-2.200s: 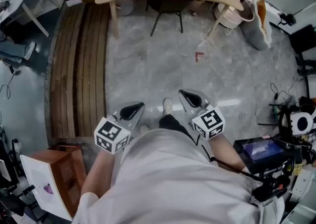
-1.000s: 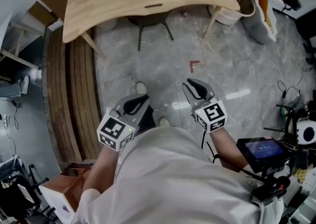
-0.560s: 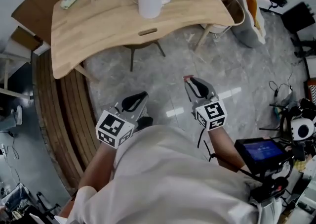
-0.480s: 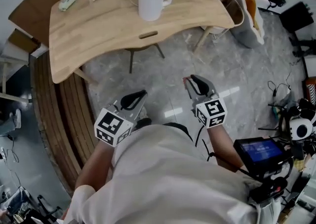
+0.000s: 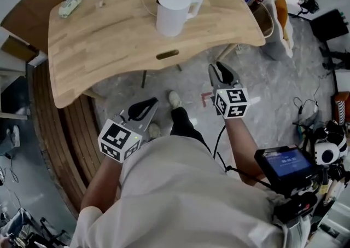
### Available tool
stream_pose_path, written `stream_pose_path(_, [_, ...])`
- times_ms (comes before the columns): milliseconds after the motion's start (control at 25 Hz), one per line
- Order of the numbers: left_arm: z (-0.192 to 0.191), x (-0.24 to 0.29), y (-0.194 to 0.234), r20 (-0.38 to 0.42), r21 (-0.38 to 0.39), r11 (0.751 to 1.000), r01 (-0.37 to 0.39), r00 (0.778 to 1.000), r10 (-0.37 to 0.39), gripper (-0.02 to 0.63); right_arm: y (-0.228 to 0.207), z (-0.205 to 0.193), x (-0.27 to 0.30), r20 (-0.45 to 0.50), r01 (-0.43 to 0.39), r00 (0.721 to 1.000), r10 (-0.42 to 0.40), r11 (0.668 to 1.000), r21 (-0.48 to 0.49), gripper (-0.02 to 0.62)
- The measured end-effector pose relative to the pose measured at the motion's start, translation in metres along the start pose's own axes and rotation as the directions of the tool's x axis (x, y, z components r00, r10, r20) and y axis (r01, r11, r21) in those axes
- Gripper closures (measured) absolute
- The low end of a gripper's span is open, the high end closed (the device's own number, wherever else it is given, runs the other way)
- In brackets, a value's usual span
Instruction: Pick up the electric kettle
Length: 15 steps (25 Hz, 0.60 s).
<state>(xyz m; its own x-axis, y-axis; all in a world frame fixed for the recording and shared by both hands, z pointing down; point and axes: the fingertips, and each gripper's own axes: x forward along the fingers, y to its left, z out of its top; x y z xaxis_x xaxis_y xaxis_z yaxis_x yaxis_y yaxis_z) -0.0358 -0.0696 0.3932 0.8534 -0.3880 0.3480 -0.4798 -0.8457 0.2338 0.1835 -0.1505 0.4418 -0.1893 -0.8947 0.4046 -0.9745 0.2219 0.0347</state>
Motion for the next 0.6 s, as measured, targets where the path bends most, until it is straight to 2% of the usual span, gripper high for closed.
stream_pose_path(280, [0.037,0.042,0.06,-0.012,-0.031,0.993,-0.113,0.994,0.113,0.584,-0.068,0.03,0.128,-0.003,-0.037,0.999,0.037,0.999,-0.029,0.474])
stream_pose_path(600, [0.081,0.098,0.099,-0.019,-0.07,0.974,-0.214,0.977,0.213,0.583,-0.12,0.047,0.25,-0.035,-0.081,0.996,0.079,0.994,-0.074,0.385])
